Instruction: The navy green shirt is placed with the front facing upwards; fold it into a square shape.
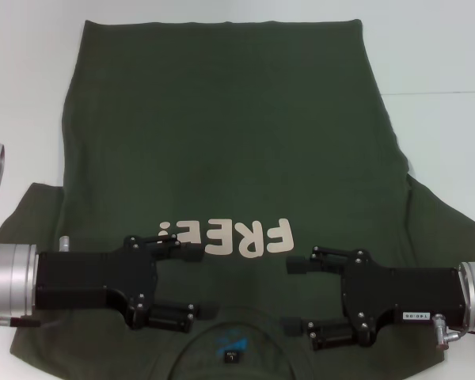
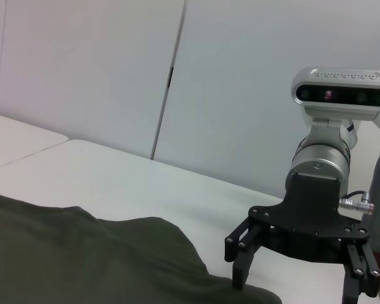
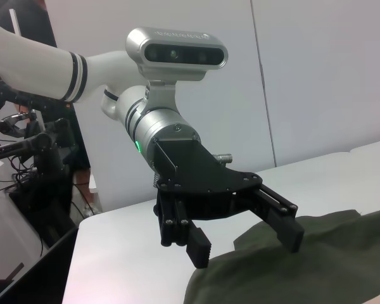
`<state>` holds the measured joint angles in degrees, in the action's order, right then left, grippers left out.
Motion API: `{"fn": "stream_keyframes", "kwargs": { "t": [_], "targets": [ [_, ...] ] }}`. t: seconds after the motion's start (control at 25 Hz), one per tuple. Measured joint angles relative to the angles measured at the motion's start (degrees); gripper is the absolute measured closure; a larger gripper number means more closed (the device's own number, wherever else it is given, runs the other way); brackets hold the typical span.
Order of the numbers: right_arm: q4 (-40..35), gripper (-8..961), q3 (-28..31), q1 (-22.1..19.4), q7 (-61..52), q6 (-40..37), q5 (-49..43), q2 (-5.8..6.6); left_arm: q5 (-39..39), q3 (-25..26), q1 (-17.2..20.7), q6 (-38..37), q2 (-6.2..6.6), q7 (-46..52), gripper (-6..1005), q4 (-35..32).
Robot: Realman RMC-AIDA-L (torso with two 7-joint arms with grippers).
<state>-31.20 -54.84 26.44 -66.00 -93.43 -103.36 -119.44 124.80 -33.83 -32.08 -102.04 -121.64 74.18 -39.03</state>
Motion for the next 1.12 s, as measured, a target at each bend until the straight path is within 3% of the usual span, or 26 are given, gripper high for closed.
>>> {"fn": "stream_keyframes", "kwargs": {
  "t": [0.6,0.8,1.12],
  "targets": [
    [-0.01,38,0.31,0.23,-0.06,-0.05,0.07,-0.07,-0.07,0.0,0.16,0.0,0.0,0.0,97,0.09],
    [-1.14,38,4.02,1.21,-5.84,4.02,0.39,-0.21,-0.26,0.0,-0.05,0.04,0.0,-0.07,96,0.31],
    [-20.01,51,4.45,0.92,-33.59,17.16,-6.72,-0.11,-0.4,0.0,-0.76,0.33,-0.13,-0.15,96,0.56]
  ]
}}
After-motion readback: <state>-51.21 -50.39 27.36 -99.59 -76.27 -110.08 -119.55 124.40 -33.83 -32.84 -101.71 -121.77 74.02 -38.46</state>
